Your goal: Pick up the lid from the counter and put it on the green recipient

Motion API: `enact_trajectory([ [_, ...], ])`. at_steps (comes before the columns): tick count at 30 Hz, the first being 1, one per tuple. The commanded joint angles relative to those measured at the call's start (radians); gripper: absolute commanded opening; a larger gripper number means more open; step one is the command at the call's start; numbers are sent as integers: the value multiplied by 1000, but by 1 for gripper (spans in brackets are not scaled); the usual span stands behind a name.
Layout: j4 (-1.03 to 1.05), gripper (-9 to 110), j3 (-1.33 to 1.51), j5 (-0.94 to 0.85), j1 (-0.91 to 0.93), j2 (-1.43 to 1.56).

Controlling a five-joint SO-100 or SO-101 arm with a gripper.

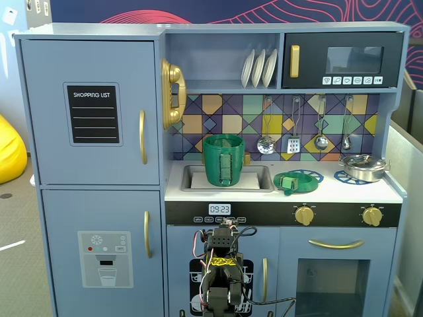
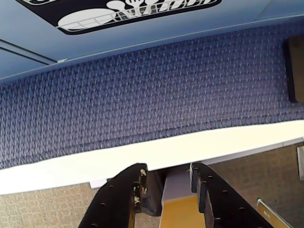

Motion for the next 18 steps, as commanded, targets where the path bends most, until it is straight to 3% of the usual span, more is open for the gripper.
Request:
enact_trajectory([
  [1,184,0,-3,-29,80,-6],
  [11,170,0,-3,0,97,-6],
  [18,-71,0,-155,-67,204,-71],
])
